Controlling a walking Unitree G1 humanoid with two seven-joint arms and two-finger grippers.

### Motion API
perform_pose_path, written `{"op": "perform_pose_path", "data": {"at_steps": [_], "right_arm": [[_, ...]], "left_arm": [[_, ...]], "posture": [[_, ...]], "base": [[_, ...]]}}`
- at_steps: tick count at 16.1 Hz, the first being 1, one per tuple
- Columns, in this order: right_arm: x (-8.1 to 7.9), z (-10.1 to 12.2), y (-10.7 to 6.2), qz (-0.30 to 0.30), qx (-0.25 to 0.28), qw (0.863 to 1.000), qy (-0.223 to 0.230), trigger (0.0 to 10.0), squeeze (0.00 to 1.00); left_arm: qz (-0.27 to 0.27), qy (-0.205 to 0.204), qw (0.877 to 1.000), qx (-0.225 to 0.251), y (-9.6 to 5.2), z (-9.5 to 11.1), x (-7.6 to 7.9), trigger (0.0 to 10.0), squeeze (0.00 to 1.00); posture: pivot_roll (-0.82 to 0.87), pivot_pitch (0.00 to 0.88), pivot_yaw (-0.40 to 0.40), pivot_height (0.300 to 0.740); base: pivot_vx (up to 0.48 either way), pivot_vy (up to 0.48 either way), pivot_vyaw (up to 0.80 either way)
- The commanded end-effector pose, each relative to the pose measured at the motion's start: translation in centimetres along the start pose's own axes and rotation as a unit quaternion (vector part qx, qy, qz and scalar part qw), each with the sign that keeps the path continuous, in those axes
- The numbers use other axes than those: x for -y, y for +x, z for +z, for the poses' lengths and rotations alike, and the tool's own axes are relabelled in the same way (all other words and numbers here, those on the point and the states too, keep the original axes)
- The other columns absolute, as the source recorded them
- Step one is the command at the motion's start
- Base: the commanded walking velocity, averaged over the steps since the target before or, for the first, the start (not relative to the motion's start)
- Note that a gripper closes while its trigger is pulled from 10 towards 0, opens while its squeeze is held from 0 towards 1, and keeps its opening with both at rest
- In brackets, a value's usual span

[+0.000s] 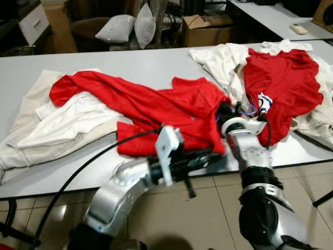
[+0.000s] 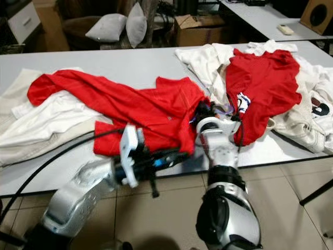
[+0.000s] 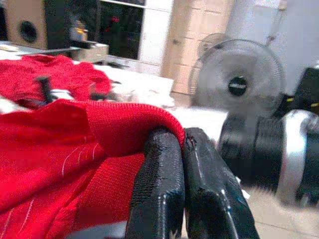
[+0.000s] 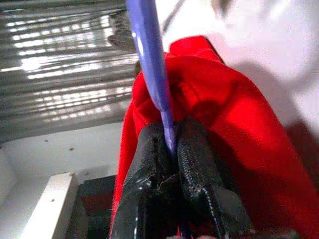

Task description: Hang hanger

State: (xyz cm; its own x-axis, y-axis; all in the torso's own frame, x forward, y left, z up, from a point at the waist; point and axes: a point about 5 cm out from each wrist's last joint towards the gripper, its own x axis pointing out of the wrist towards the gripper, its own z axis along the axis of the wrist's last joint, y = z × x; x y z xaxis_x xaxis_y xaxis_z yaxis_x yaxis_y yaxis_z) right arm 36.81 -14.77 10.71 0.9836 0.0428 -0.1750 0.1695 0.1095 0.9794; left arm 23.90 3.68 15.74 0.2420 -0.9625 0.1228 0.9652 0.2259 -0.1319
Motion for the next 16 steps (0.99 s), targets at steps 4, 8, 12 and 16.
{"op": "perform_pose_path", "data": {"at_steps": [4,8,12,16], "right_arm": [[-0.4,-2.8,-0.2,-0.008,-0.074,0.991,-0.115,10.0,0.0],[0.0,-2.5,-2.0,-0.005,-0.112,0.982,-0.154,10.0,0.0],[-1.2,-0.7,-3.8,0.01,-0.1,0.983,-0.152,10.0,0.0],[-2.9,-0.4,-4.7,0.036,-0.09,0.976,-0.193,10.0,0.0]], "left_arm": [[0.104,-0.017,0.993,0.052,2.2,2.8,-3.2,0.0,0.0],[0.246,-0.013,0.968,0.049,2.1,4.4,-7.6,0.0,0.0],[0.375,0.045,0.925,-0.051,-1.3,3.0,-11.4,0.0,0.0],[0.337,0.045,0.928,-0.155,-2.2,0.3,-11.3,10.0,0.84]], "posture": [[-0.02,0.0,0.023,0.74],[-0.02,0.0,0.043,0.74],[-0.04,0.0,0.079,0.74],[-0.04,0.0,0.094,0.74]], "base": [[0.0,0.0,0.0],[0.0,0.0,0.0],[0.0,0.0,0.0],[0.0,0.0,0.0]]}}
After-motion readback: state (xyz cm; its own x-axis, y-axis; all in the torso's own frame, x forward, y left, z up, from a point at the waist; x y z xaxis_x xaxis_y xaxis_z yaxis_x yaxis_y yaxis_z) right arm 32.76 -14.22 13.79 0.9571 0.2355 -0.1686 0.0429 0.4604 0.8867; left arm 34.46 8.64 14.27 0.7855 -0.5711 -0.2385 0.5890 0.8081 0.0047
